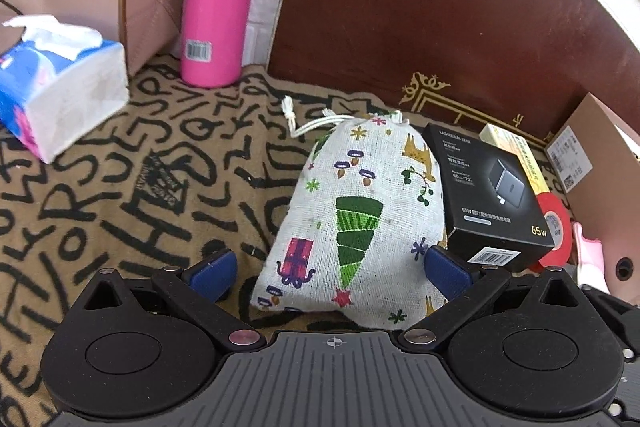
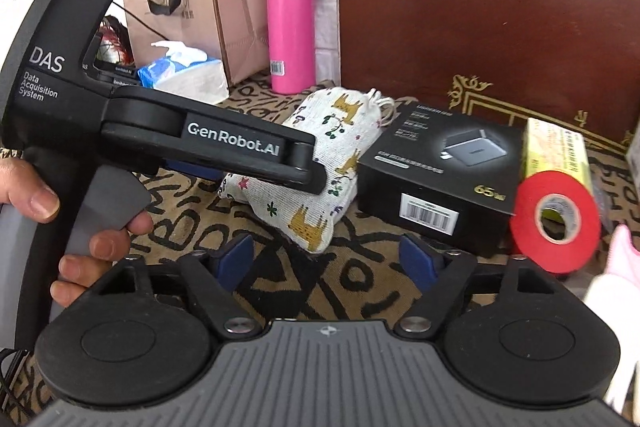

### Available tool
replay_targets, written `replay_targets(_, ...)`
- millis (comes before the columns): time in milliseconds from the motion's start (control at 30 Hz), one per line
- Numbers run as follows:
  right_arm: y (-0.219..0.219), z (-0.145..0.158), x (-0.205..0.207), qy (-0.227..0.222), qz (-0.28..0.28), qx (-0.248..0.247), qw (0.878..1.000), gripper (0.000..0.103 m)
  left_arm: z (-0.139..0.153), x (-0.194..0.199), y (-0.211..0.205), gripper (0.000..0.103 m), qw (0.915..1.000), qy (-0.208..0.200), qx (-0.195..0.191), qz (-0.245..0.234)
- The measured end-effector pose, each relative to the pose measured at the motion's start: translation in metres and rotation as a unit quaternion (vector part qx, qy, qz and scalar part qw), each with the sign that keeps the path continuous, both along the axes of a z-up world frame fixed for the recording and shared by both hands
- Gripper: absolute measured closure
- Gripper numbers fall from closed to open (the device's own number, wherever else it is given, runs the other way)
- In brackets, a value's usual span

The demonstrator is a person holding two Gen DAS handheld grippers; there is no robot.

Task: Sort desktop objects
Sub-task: 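Close the left gripper on the white cloth drawstring bag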

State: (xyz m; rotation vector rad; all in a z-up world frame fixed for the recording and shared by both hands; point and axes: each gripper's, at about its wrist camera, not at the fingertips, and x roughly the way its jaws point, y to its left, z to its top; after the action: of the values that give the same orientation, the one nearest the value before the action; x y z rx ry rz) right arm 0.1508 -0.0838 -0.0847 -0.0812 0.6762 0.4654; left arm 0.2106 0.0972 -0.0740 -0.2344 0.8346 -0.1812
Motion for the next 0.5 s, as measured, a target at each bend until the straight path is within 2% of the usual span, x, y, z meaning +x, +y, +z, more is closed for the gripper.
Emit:
replay_targets(100, 0.003, -0.003, 0.009, 0.005, 0.007, 0.001, 1.000, 0.033, -0.003, 0.003, 0.003, 0.000, 0.9998, 0.001, -0.018, -0.001)
replay_targets(167, 0.005, -0.005, 0.015, 0.009, 0.010, 0.002, 1.000, 0.040, -0.002, 0.003, 0.002, 0.014, 0.9998, -0.003, -0.018, -0.005)
replay_targets(233, 0.008, -0.006, 0.019, 0.017, 0.014, 0.007, 1.000, 0.054, 0.000, 0.001, 0.002, 0.024, 0.9996, -0.004, -0.025, -0.013)
replay_targets(300, 0.009, -0.008, 0.021, 0.023, 0.019, 0.012, 0.999, 0.077, 0.002, -0.001, 0.000, 0.030, 0.9997, -0.004, -0.021, -0.015)
replay_targets(500, 0.005, 0.000, 0.010, 0.023, 0.023, 0.002, 0.999, 0.086, 0.011, -0.016, -0.006, 0.047, 0.9998, -0.006, -0.011, -0.014)
